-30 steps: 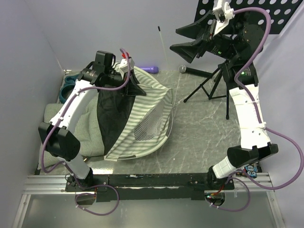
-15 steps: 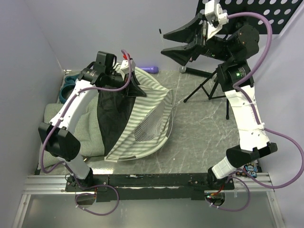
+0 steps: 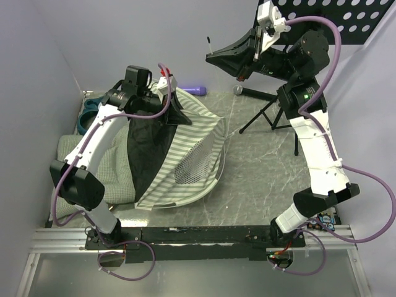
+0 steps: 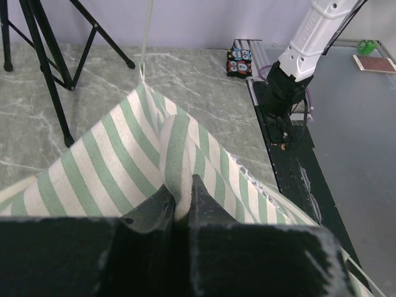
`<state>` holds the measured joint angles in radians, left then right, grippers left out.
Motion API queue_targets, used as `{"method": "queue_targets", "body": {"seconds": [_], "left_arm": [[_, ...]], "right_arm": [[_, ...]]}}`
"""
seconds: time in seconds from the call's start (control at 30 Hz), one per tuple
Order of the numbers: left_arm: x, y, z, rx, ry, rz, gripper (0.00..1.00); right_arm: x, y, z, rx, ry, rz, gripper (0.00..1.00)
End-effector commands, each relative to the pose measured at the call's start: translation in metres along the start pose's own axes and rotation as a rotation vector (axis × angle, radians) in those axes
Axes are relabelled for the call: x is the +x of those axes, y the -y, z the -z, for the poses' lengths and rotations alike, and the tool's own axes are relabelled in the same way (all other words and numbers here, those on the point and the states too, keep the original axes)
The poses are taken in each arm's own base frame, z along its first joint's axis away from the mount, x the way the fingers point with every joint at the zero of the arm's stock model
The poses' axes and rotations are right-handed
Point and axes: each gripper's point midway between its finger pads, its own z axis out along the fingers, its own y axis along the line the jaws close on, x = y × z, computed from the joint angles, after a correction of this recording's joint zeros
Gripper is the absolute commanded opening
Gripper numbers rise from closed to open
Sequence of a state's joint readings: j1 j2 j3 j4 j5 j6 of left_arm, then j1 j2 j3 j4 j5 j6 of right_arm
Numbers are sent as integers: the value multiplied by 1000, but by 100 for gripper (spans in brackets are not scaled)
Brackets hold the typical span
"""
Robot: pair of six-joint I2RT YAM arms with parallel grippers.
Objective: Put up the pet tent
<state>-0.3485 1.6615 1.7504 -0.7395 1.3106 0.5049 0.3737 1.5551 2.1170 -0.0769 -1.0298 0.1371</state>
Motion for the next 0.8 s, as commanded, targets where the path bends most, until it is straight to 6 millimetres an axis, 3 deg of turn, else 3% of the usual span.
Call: {"method": "queue_targets", "body": {"seconds": [0.0,0.13,0.23,0.37,0.57,0.77], "left_arm": [[-63,25,14,16,111,-133,1],[-114,36,35,-45,264,-217,1],[-132,38,45,-46,297,-206,1],[-147,41,53,-34,330,-180,1],[-153,45,55,3,348,-138,1],[-154,29,63,-43,367,-75,1]], "right_arm": [[16,13,1,86,-100,13,0],[64,19,13,169,-276,-42,0],[104,20,26,218,-398,-36,0],[142,18,41,254,-514,-77,0],[172,13,58,277,-618,-106,0],[180,-3,71,224,-669,-69,0]]}}
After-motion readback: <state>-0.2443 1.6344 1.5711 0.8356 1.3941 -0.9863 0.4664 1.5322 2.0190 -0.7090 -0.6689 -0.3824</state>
